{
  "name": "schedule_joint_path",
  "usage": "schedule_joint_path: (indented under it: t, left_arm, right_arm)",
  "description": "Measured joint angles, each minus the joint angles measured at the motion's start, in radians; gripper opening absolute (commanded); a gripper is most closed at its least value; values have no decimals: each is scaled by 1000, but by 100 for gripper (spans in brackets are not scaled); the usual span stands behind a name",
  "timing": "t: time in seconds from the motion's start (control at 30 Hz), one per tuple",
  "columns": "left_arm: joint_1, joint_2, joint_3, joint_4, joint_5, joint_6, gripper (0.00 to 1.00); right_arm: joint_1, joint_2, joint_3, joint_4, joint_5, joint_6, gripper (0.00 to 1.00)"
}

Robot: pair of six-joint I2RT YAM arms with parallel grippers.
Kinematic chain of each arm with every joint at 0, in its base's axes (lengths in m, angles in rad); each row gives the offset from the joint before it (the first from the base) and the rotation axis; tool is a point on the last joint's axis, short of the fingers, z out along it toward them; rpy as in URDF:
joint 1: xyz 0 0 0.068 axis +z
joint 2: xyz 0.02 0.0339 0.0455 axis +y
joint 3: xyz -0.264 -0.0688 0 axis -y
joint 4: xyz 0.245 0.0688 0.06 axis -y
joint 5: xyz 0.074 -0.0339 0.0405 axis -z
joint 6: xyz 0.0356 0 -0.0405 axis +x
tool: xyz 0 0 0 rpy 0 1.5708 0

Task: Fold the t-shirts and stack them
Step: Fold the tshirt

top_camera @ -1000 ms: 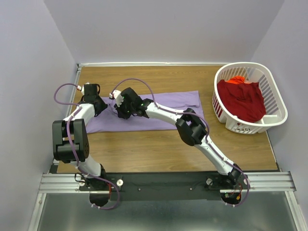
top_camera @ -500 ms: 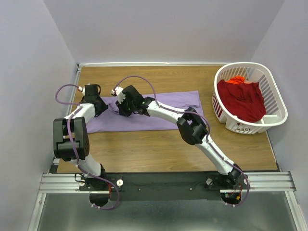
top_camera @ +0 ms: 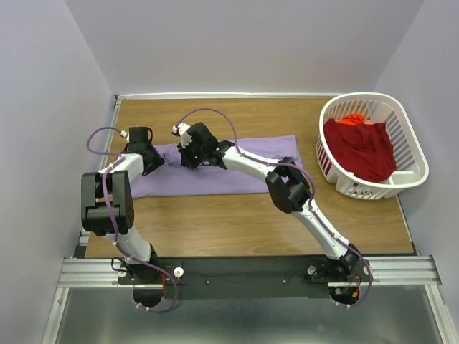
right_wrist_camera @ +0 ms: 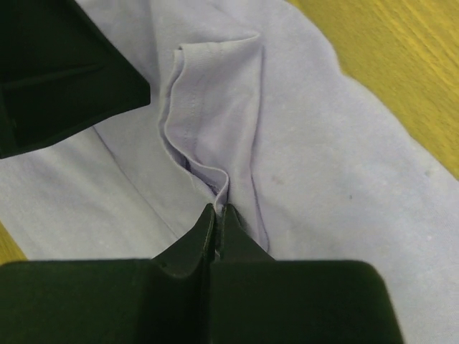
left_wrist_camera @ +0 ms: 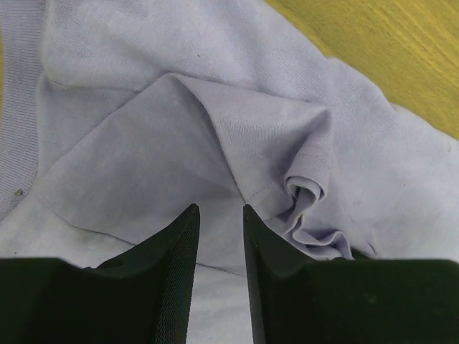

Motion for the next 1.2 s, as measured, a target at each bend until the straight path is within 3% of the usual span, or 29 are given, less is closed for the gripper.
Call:
schedule_joint_path:
  t: [0.47,1.2]
  left_arm:
    - [0,45,8,36,64,-39,44]
    - [-15,97,76,37,65,-58,40]
  right_arm:
    - [-37,0,0,25,-11,64,1]
    - [-40,0,0,46,-38,73,1]
